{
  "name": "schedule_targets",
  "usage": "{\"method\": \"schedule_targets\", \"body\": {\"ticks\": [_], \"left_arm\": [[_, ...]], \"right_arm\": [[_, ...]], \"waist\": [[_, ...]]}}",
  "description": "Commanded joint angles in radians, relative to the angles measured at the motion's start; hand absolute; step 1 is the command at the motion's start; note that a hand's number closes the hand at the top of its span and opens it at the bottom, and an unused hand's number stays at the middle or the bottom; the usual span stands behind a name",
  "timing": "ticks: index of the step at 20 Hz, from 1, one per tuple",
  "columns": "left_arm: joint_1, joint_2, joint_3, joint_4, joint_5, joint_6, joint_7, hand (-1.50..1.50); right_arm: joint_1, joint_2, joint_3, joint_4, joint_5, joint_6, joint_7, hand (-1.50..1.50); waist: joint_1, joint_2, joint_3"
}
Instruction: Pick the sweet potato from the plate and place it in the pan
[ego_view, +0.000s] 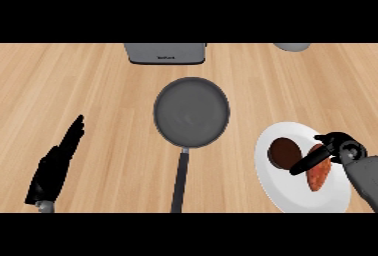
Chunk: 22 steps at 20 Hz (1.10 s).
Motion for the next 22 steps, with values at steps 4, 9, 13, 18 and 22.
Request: {"method": "schedule_targets", "body": {"ticks": [4,9,13,18,22], "left_arm": [[0.073,-0.025,0.009,-0.095,-0.045,-0.014,0.043,0.00],[0.007,-0.044,0.027,-0.035,-0.053,-0.035,0.036,0.00],[0.052,0.004,0.066,-0.128,-0.008,-0.091,0.069,0.00],[0.021,-0.037,0.050,-0.078,-0.047,-0.063,0.061,0.00],[0.050,-0.043,0.026,-0.067,-0.065,-0.062,0.008,0.00]], "right_arm": [[0.009,0.053,-0.073,-0.010,0.079,-0.034,0.050,1.50],[0.026,0.123,-0.094,0.029,0.092,-0.053,0.015,1.50],[0.093,0.124,-0.129,-0.034,0.092,-0.077,-0.025,1.50],[0.076,0.085,-0.036,-0.045,0.230,-0.003,-0.173,1.50],[0.012,-0.041,0.136,-0.181,0.393,0.133,-0.344,1.50]], "waist": [[0.000,0.002,0.004],[-0.001,0.003,0.004],[-0.003,0.001,0.004],[0.005,0.003,0.005],[0.033,-0.003,0.003]]}}
